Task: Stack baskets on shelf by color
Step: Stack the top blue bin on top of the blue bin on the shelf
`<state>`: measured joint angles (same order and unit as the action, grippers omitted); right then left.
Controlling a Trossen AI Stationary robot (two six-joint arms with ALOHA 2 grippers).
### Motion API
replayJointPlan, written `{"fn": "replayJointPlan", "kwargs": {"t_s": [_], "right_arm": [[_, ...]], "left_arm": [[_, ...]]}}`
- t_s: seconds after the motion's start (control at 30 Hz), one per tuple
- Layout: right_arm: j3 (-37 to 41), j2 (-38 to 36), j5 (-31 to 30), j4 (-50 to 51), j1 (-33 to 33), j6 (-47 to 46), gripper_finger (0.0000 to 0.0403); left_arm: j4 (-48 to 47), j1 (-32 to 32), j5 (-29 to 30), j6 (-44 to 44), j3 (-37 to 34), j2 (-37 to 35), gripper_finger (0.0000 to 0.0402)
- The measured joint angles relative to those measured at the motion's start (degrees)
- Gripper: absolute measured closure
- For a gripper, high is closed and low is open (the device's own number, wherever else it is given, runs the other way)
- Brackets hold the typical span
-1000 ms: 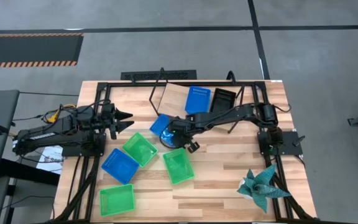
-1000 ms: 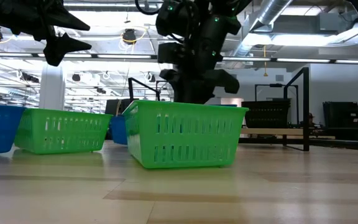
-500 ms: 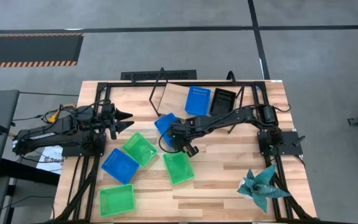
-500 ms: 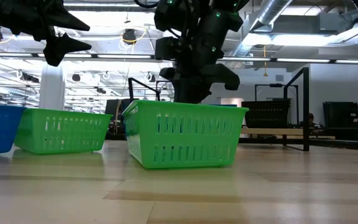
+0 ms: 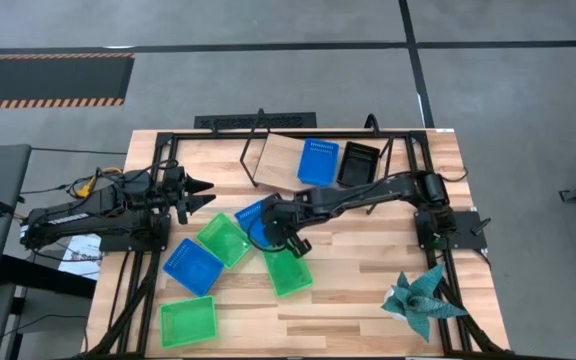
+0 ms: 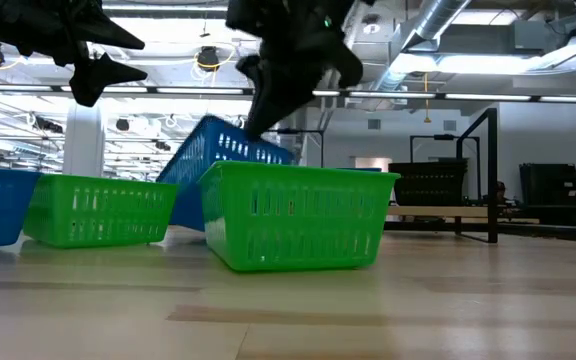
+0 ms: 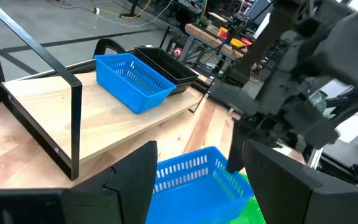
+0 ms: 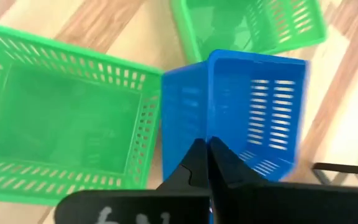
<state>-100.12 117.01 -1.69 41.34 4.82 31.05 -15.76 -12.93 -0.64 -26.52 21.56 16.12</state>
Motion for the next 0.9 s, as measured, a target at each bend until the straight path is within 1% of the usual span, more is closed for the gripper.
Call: {"fn": "replayJointPlan", "kwargs": {"t_s": [0.37, 0.73, 0.9], "right_arm": [[-8.7, 0.0, -1.6, 9.5, 1.4, -1.1, 0.0402], [-8.3, 0.0, -3.1, 11.1, 2.7, -4.9, 0.0403], [-8.3, -0.8, -7.3, 12.3, 5.3, -6.4, 0.0403]], "left_arm": [[-0.3, 0.0, 0.0, 0.1, 0.0, 0.0, 0.0175], [-0.3, 0.0, 0.0, 0.1, 0.0, 0.0, 0.0175], [-0.3, 0.0, 0.0, 0.3, 0.0, 0.0, 0.0175]]}}
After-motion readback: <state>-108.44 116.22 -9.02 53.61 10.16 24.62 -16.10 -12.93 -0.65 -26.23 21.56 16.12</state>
